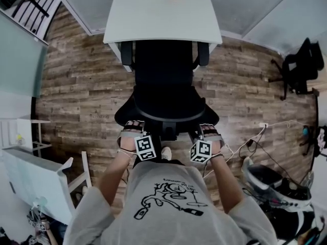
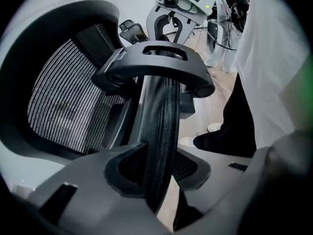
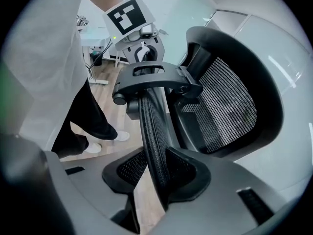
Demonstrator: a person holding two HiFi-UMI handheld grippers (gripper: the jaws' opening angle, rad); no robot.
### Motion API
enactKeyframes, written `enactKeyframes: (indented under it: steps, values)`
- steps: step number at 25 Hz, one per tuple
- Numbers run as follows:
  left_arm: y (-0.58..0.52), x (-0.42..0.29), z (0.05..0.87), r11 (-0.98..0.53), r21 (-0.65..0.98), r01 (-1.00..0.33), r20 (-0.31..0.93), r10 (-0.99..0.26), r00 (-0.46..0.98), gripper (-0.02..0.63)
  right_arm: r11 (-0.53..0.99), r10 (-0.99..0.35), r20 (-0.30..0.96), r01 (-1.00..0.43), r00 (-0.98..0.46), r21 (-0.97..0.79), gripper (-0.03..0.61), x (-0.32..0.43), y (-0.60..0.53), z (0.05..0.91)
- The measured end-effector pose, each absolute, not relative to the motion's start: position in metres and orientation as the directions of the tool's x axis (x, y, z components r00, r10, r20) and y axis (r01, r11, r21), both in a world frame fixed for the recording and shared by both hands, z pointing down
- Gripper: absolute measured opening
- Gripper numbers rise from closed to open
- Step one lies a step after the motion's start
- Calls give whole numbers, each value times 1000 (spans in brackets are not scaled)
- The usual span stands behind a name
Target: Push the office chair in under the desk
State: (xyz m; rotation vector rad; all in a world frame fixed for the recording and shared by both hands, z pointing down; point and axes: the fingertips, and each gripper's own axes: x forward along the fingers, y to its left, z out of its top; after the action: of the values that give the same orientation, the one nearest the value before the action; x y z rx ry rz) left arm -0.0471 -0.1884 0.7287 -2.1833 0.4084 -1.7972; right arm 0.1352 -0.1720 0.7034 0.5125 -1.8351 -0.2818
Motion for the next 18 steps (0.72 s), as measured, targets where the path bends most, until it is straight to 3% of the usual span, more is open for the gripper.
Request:
enactKeyframes:
  steps: [18]
  values:
    - [-277, -60, 731, -915, -404, -21, 899, -401, 176, 121, 863, -502, 831, -205, -242, 462, 146, 122, -255, 704]
